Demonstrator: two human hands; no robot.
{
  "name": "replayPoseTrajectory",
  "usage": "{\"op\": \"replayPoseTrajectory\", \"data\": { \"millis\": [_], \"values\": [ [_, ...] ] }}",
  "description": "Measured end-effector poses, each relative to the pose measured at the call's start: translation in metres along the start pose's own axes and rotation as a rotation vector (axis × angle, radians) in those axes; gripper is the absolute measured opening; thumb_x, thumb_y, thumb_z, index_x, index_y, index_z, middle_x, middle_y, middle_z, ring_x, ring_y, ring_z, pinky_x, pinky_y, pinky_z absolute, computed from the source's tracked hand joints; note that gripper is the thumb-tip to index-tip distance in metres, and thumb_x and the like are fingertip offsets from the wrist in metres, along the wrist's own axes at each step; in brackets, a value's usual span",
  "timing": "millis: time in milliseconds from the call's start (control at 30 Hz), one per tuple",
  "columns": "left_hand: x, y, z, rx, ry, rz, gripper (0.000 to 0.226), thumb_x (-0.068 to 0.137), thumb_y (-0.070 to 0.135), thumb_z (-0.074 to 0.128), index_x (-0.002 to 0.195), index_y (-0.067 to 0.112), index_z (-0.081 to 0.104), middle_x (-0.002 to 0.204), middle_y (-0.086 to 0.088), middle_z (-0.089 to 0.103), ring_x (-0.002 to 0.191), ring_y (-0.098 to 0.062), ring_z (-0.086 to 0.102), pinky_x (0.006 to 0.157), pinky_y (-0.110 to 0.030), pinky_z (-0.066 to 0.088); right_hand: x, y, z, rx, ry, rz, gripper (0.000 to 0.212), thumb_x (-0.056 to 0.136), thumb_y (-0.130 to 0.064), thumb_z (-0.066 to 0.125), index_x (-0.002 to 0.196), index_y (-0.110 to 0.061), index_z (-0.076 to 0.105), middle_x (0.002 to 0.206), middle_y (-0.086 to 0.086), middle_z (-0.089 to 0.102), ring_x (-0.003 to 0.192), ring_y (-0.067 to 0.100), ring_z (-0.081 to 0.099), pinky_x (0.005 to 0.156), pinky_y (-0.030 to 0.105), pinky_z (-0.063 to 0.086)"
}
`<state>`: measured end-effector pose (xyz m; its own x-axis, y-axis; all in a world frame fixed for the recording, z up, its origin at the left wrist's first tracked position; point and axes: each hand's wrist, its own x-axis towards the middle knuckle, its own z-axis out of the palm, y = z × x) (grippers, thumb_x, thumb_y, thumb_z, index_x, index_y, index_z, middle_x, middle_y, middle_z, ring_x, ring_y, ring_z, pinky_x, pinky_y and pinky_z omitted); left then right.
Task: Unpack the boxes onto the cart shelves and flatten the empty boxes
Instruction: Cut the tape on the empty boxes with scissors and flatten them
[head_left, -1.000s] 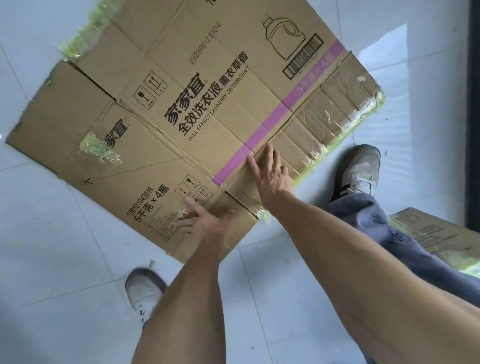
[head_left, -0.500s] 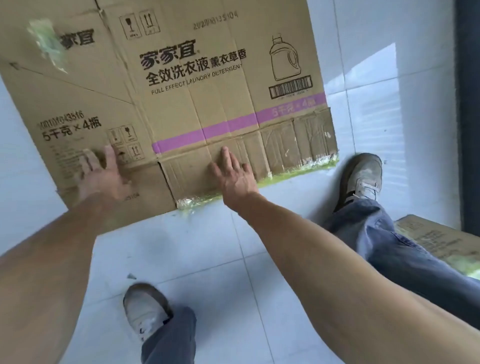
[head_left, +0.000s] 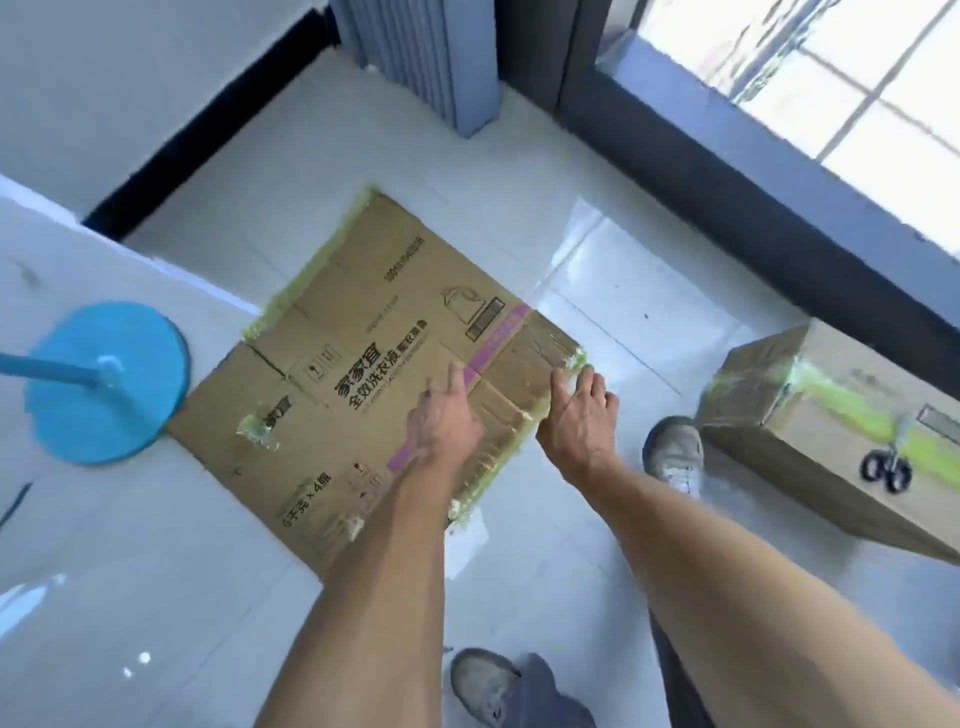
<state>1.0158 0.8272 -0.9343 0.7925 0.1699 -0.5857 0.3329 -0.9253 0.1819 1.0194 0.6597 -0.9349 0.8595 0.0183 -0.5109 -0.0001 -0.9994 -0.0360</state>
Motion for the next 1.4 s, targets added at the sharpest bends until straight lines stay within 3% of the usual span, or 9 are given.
{"op": "replayPoseTrajectory", "data": {
  "millis": [67,167,333,467,600,767,1033,1200,1400],
  "values": [
    [-0.011,0.038,-0.028,0.03,0.024,0.044,0.079,0.096,0.019,0.059,0.156,0.022,0.007,0.143,-0.018,0.042,0.082,-0.015,0.061,0.068,-0.03,0.057,-0.013,0.025,-0.026,0.025,0.012,0.026,0.066,0.093,-0.026,0.044,0.153,-0.018,0.015,0.157,0.023,0.014,0.145,0.036,0.017,0.112,0.046,0.026],
    [-0.023,0.108,-0.045,0.052,0.048,0.099,0.077,0.095,0.016,0.05,0.157,0.024,0.004,0.15,-0.017,0.036,0.103,-0.023,0.059,0.079,-0.032,0.05,-0.024,0.083,-0.059,0.074,0.038,0.113,0.07,0.093,-0.022,0.044,0.154,-0.019,0.011,0.16,0.025,0.003,0.149,0.037,0.008,0.114,0.047,0.021],
    [-0.037,0.215,-0.024,0.047,-0.001,0.183,0.074,0.096,0.026,0.049,0.157,0.021,0.007,0.152,-0.016,0.031,0.133,-0.035,0.041,0.105,-0.046,0.04,-0.023,0.189,-0.084,0.162,0.059,0.259,0.069,0.09,-0.022,0.051,0.15,-0.019,0.016,0.158,0.026,0.009,0.146,0.039,0.014,0.112,0.047,0.025],
    [-0.049,0.301,0.019,0.109,-0.083,0.225,0.075,0.092,0.019,0.047,0.156,0.02,0.009,0.145,-0.016,0.034,0.126,-0.035,0.044,0.1,-0.044,0.042,-0.03,0.285,-0.083,0.254,0.035,0.37,0.072,0.09,-0.019,0.055,0.151,-0.019,0.016,0.16,0.024,0.005,0.147,0.04,0.01,0.115,0.05,0.023],
    [-0.06,0.39,0.056,0.265,-0.131,0.353,0.072,0.094,0.023,0.044,0.156,0.02,0.006,0.145,-0.013,0.036,0.12,-0.03,0.047,0.094,-0.039,0.043,-0.043,0.38,-0.07,0.322,0.041,0.49,0.076,0.088,0.0,0.052,0.153,-0.018,0.017,0.161,0.026,-0.002,0.149,0.04,0.006,0.116,0.051,0.019],
    [-0.076,0.472,0.091,0.329,-0.164,0.488,0.069,0.096,0.023,0.045,0.155,0.02,0.009,0.138,-0.011,0.04,0.116,-0.028,0.051,0.093,-0.04,0.046,-0.055,0.457,-0.055,0.395,0.026,0.616,0.077,0.09,-0.009,0.055,0.154,-0.021,0.015,0.161,0.026,-0.002,0.149,0.039,0.006,0.117,0.049,0.02],
    [-0.085,0.512,0.106,0.426,-0.23,0.572,0.073,0.092,0.017,0.046,0.156,0.022,0.011,0.142,-0.011,0.039,0.117,-0.028,0.05,0.091,-0.039,0.046,-0.062,0.48,-0.037,0.514,-0.016,0.719,0.075,0.09,-0.008,0.056,0.152,-0.02,0.016,0.161,0.024,-0.004,0.149,0.039,0.004,0.115,0.048,0.022],
    [-0.07,0.521,0.094,0.46,-0.252,0.587,0.075,0.09,0.017,0.05,0.155,0.024,0.013,0.139,-0.012,0.042,0.119,-0.03,0.05,0.096,-0.041,0.046,-0.047,0.471,-0.054,0.522,-0.033,0.732,0.069,0.09,-0.008,0.054,0.15,-0.02,0.022,0.16,0.025,0.005,0.146,0.039,0.014,0.111,0.045,0.029],
    [-0.051,0.527,0.078,0.462,-0.236,0.612,0.065,0.088,0.014,0.049,0.147,0.022,0.022,0.132,-0.012,0.046,0.112,-0.03,0.052,0.091,-0.042,0.049,-0.032,0.461,-0.072,0.545,-0.07,0.735,0.074,0.09,-0.005,0.055,0.153,-0.019,0.018,0.16,0.025,0.004,0.147,0.038,0.012,0.115,0.046,0.027]
  ]
}}
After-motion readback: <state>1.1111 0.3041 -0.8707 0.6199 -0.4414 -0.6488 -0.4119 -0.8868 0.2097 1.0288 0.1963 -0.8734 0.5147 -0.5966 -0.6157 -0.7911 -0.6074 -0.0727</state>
